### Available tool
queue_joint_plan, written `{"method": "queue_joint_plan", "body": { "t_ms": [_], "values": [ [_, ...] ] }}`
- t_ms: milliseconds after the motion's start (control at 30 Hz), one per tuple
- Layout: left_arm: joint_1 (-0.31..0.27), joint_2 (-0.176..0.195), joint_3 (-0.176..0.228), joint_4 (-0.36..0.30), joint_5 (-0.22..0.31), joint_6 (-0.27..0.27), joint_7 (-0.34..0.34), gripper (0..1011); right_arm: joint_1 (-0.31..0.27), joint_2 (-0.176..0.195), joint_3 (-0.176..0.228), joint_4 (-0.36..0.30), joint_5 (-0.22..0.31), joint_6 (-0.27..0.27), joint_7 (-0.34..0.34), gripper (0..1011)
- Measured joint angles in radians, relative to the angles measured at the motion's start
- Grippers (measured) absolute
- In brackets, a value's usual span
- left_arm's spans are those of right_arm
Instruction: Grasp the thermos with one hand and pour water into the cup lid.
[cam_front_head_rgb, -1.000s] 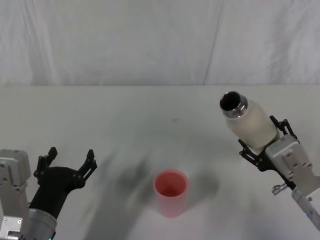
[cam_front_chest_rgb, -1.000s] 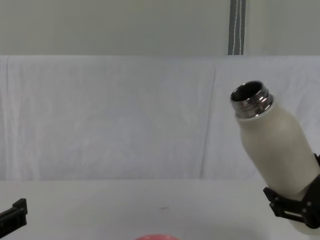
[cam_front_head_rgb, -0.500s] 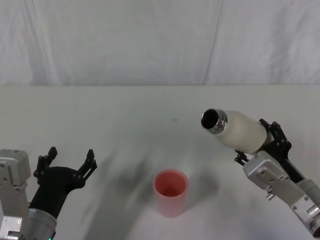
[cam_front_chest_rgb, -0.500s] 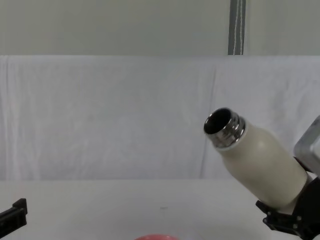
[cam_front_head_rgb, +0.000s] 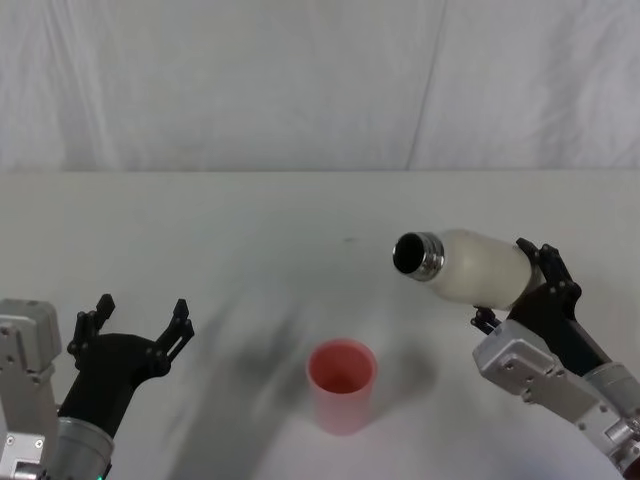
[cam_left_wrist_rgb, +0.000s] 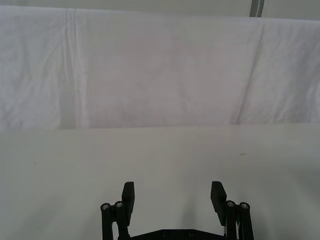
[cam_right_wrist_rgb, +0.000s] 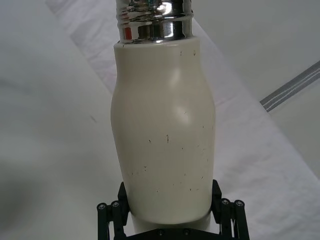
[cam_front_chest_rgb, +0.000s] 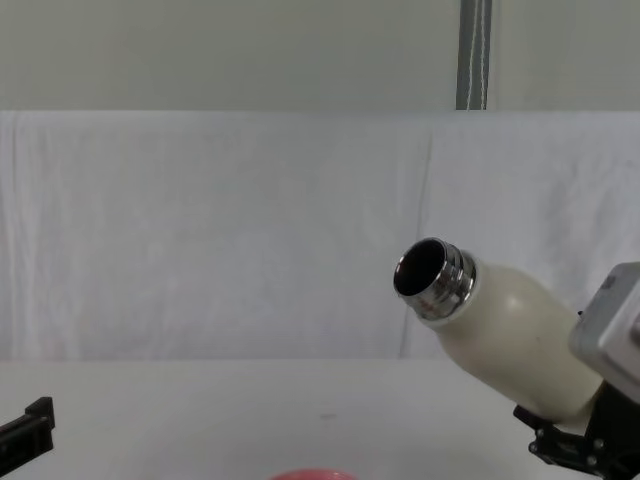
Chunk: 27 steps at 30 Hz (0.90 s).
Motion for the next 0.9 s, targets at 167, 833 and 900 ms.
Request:
{"method": "queue_joint_plan", "body": {
  "t_ms": [167, 833, 900],
  "values": [
    [0.0, 0.0, 0.0, 0.0, 0.0, 0.0, 0.0, 1001, 0.0, 0.007, -0.008, 0.003, -0.033, -0.004, -0.017, 953],
    [0.0, 0.0, 0.0, 0.0, 0.0, 0.0, 0.0, 1001, 0.02, 0.029, -0.048, 0.03, -0.135, 0.002, -0.056, 953],
    [0.0, 0.0, 0.0, 0.0, 0.0, 0.0, 0.0, 1001, 0.022, 0.03, -0.05, 0.033, -0.139, 0.004, -0.058, 953]
  ]
}}
